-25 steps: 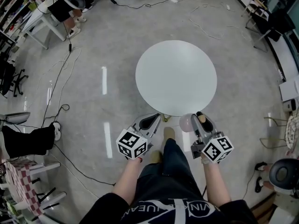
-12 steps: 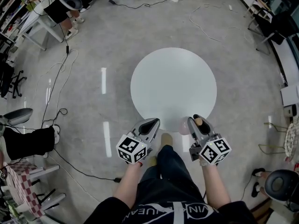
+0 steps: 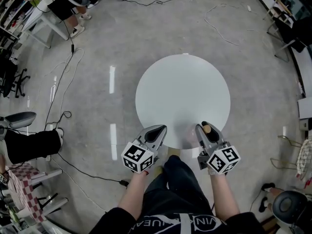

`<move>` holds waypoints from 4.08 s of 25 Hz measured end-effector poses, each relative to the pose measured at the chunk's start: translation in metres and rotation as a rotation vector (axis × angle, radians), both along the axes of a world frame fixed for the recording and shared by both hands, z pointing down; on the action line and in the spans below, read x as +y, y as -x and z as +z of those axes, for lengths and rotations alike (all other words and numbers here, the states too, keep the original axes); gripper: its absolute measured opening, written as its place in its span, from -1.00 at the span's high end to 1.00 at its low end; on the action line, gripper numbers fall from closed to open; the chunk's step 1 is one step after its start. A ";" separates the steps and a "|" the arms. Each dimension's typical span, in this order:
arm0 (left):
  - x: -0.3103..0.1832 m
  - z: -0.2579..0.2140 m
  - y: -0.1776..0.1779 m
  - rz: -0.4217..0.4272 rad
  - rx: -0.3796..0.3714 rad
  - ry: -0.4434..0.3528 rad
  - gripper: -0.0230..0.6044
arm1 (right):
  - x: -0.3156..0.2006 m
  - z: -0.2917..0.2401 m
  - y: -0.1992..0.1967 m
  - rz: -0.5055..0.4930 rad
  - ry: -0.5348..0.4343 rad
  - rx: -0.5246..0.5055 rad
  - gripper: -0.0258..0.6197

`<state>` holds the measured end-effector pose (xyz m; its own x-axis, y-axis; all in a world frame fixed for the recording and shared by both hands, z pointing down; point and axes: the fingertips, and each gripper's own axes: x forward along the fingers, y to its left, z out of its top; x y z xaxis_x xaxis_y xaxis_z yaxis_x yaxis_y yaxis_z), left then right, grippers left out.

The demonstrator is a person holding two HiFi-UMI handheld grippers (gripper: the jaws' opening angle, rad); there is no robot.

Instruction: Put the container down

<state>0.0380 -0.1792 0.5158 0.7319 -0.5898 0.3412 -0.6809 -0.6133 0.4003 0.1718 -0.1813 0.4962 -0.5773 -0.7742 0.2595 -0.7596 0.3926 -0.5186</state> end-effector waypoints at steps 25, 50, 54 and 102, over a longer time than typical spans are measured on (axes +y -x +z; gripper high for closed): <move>-0.041 0.032 -0.005 0.011 -0.009 0.038 0.88 | -0.068 0.033 0.021 -0.095 0.005 0.105 0.53; -0.102 0.061 -0.003 0.085 -0.004 0.019 0.88 | -0.134 0.060 0.056 -0.127 -0.077 0.280 0.53; -0.106 0.065 -0.003 0.099 -0.001 0.015 0.88 | -0.139 0.065 0.059 -0.133 -0.094 0.310 0.53; -0.104 0.066 0.000 0.067 0.056 -0.003 0.88 | -0.132 0.077 0.074 -0.207 -0.211 0.468 0.34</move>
